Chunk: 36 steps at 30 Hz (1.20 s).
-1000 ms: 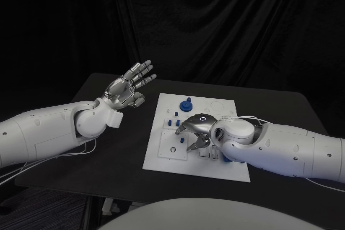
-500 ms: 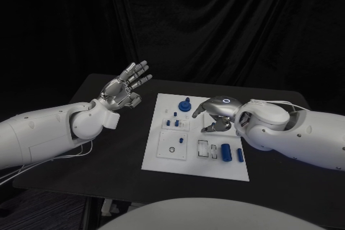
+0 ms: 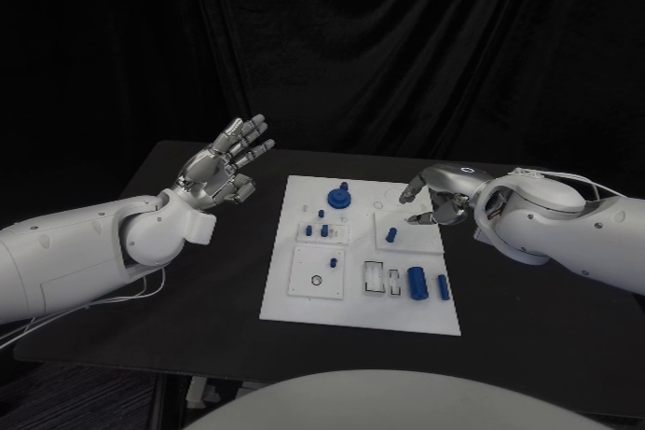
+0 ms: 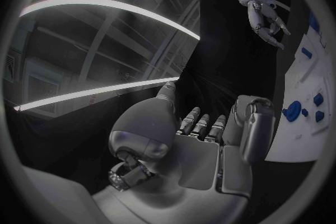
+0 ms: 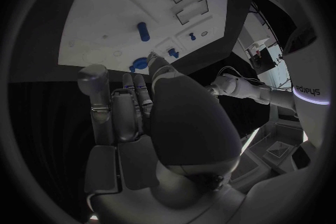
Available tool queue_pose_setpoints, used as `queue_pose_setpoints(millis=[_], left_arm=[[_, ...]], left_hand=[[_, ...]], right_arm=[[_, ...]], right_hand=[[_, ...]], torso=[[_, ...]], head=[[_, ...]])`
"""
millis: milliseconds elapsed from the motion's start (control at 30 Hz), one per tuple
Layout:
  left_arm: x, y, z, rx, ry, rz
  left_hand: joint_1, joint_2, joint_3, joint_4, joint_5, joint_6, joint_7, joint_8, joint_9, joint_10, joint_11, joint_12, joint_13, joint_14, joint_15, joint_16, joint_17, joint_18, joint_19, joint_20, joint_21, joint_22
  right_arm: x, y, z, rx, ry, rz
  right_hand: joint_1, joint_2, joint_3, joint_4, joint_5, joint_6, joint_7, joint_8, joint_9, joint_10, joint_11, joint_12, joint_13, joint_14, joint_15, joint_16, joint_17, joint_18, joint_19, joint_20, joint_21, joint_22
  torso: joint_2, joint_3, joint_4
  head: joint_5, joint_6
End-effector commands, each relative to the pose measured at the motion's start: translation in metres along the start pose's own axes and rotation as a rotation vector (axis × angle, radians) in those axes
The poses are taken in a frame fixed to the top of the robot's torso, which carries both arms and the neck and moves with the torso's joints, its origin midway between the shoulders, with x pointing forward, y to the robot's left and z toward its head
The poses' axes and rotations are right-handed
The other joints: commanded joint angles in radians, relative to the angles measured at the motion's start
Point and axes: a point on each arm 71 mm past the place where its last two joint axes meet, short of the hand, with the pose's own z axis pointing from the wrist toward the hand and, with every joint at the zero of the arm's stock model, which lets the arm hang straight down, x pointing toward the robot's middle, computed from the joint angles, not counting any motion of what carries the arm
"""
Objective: Assemble the parts on the task board
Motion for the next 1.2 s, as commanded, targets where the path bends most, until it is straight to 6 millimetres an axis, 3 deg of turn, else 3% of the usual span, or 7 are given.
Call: queue_pose_setpoints(millis=[33, 600, 633, 667, 800, 933, 1200], left_arm=[[0.001, -0.001, 0.000, 0.020, 0.000, -0.006], [0.000, -0.001, 0.000, 0.031, -0.002, -0.005], [0.000, -0.001, 0.000, 0.032, -0.003, -0.005], [0.000, -0.001, 0.000, 0.032, -0.003, -0.005], [0.000, -0.001, 0.000, 0.034, -0.005, -0.004], [0.000, -0.001, 0.000, 0.034, -0.005, -0.004], [0.001, 0.000, 0.000, 0.027, 0.001, -0.009]], left_hand=[[0.002, 0.006, -0.002, -0.005, 0.006, 0.000, 0.008, 0.005, 0.000, -0.001, -0.009, 0.004, 0.001, -0.002, 0.004, -0.004, -0.001, -0.014, 0.107, 0.002, 0.004, 0.263], [0.005, 0.010, 0.005, -0.002, 0.009, 0.002, 0.015, 0.005, 0.000, -0.001, -0.004, 0.004, 0.001, -0.002, -0.001, -0.004, -0.001, -0.014, 0.107, 0.009, 0.004, 0.263], [0.005, 0.009, 0.005, -0.001, 0.009, 0.002, 0.015, 0.005, 0.000, -0.001, -0.003, 0.004, 0.001, -0.002, -0.006, -0.004, -0.001, -0.014, 0.107, 0.014, 0.004, 0.263], [0.005, 0.007, 0.007, 0.001, 0.010, 0.003, 0.015, 0.005, 0.000, -0.001, -0.002, 0.004, 0.001, -0.002, -0.053, -0.004, -0.001, -0.014, 0.107, 0.079, 0.004, 0.263], [0.005, 0.008, 0.008, 0.001, 0.010, 0.004, 0.015, 0.005, 0.001, 0.000, -0.006, 0.004, 0.001, -0.002, -0.044, -0.004, -0.001, -0.014, 0.107, 0.092, 0.004, 0.263], [0.007, 0.008, 0.009, 0.003, 0.011, 0.004, 0.014, 0.005, 0.001, 0.000, -0.001, 0.004, 0.001, -0.002, 0.002, -0.004, -0.001, -0.014, 0.107, 0.050, 0.004, 0.263], [0.007, 0.008, 0.009, 0.003, 0.011, 0.004, 0.015, 0.005, 0.001, 0.000, 0.000, 0.004, 0.001, -0.002, 0.003, -0.004, -0.001, -0.014, 0.107, 0.042, 0.004, 0.263]], right_arm=[[0.000, -0.006, 0.001, 0.031, -0.013, 0.002], [0.040, 0.002, 0.016, -0.021, 0.057, -0.070], [0.042, 0.002, 0.017, -0.023, 0.060, -0.069], [0.045, 0.003, 0.018, -0.026, 0.064, -0.069], [0.053, 0.005, 0.022, -0.035, 0.071, -0.066], [0.058, 0.008, 0.026, -0.044, 0.074, -0.064], [0.063, 0.014, 0.032, -0.059, 0.088, -0.078]], right_hand=[[0.001, 0.008, 0.002, -0.009, 0.006, 0.009, 0.000, 0.002, -0.002, 0.010, 0.001, 0.005, -0.002, 0.008, -0.002, 0.002, 0.002, -0.014, 0.005, 0.000, 0.004, 0.097], [-0.014, 0.003, -0.006, -0.016, -0.029, 0.001, -0.004, -0.011, -0.014, 0.036, -0.005, 0.017, -0.008, -0.007, -0.006, -0.023, -0.034, -0.009, -0.007, -0.004, -0.021, 0.089], [-0.012, 0.003, -0.005, -0.019, -0.025, -0.004, -0.003, -0.014, -0.016, 0.039, -0.006, 0.018, -0.009, -0.007, -0.006, -0.024, -0.036, -0.009, -0.007, -0.004, -0.021, 0.089], [-0.010, 0.003, -0.005, -0.022, -0.022, -0.007, -0.002, -0.017, -0.018, 0.040, -0.006, 0.019, -0.010, -0.007, -0.007, -0.024, -0.037, -0.009, -0.008, -0.005, -0.022, 0.089], [-0.005, 0.004, -0.002, -0.028, -0.015, -0.010, 0.002, -0.019, -0.020, 0.043, -0.007, 0.019, -0.010, -0.008, -0.008, -0.025, -0.037, -0.009, -0.009, -0.005, -0.024, 0.088], [-0.003, 0.005, -0.001, -0.031, -0.010, -0.011, 0.004, -0.020, -0.021, 0.046, -0.007, 0.021, -0.011, -0.008, -0.008, -0.026, -0.039, -0.009, -0.009, -0.006, -0.023, 0.088], [-0.002, 0.006, 0.000, -0.033, -0.007, -0.013, 0.005, -0.021, -0.022, 0.048, -0.008, 0.021, -0.011, -0.009, -0.008, -0.027, -0.040, -0.009, -0.010, -0.006, -0.026, 0.088]], torso=[[0.000, -0.0007, -0.0002], [0.000, 0.0010, 0.0015], [0.000, 0.0011, 0.0017], [0.000, 0.0013, 0.0021], [0.000, 0.0019, 0.0014], [0.001, 0.0016, 0.0011], [0.001, 0.0010, 0.0009]], head=[[-0.008, 0.000], [-0.016, 0.000], [-0.017, 0.000], [-0.017, 0.000], [-0.015, 0.000], [-0.017, 0.000], [-0.022, 0.000]])
